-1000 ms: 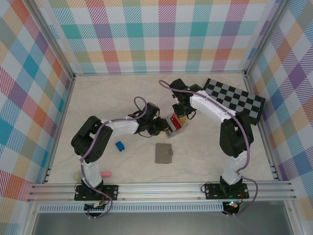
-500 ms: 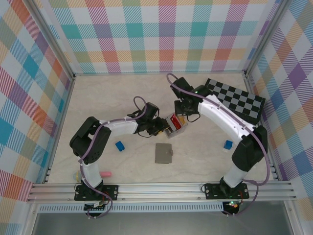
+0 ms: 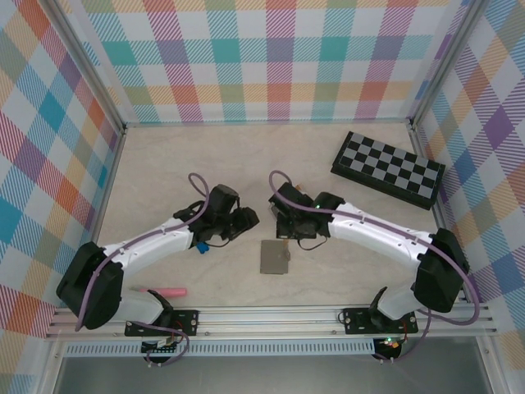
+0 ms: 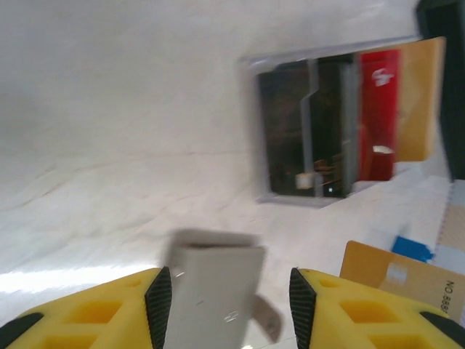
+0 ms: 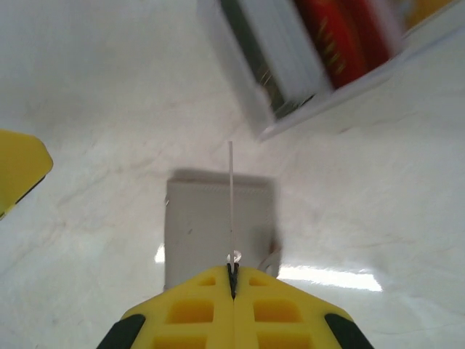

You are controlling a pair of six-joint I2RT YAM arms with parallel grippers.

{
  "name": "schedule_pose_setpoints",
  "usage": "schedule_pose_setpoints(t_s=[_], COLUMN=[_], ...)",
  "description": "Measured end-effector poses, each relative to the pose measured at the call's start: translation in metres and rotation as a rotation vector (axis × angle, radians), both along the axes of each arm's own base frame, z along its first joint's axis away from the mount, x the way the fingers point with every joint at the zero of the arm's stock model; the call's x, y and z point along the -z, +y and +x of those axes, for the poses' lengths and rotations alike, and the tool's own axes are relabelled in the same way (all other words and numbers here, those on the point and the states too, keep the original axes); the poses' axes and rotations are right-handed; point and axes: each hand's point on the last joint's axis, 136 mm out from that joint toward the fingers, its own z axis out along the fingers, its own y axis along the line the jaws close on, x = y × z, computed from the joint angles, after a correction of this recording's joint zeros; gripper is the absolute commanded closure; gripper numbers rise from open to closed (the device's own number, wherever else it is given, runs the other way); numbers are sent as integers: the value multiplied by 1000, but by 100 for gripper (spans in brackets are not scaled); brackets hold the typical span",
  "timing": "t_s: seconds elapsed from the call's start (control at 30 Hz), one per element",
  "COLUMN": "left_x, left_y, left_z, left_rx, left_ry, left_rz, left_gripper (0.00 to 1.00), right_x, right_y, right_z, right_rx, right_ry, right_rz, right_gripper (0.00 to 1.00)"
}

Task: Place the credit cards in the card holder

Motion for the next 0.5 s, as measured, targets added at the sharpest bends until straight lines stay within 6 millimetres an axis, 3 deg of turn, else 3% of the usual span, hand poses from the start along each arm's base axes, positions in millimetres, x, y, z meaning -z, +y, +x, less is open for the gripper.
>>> schedule_pose_setpoints(t_s=[0.23, 0.4, 0.5], left_x=[21, 20, 13], left_y=[16, 13, 1], left_z=[-21, -26, -26], left_rx=[9, 43, 87], left_ry=[64, 68, 54], left_rz=[56, 79, 93], left_gripper=[45, 43, 41], right_x=[32, 55, 64], right_y=[9, -15, -32], right_z=[-15, -23, -28], right_rx=[32, 75, 95], right_ry=[66, 89, 97], right_rz=[-12, -101, -127], right_gripper=[100, 100, 100])
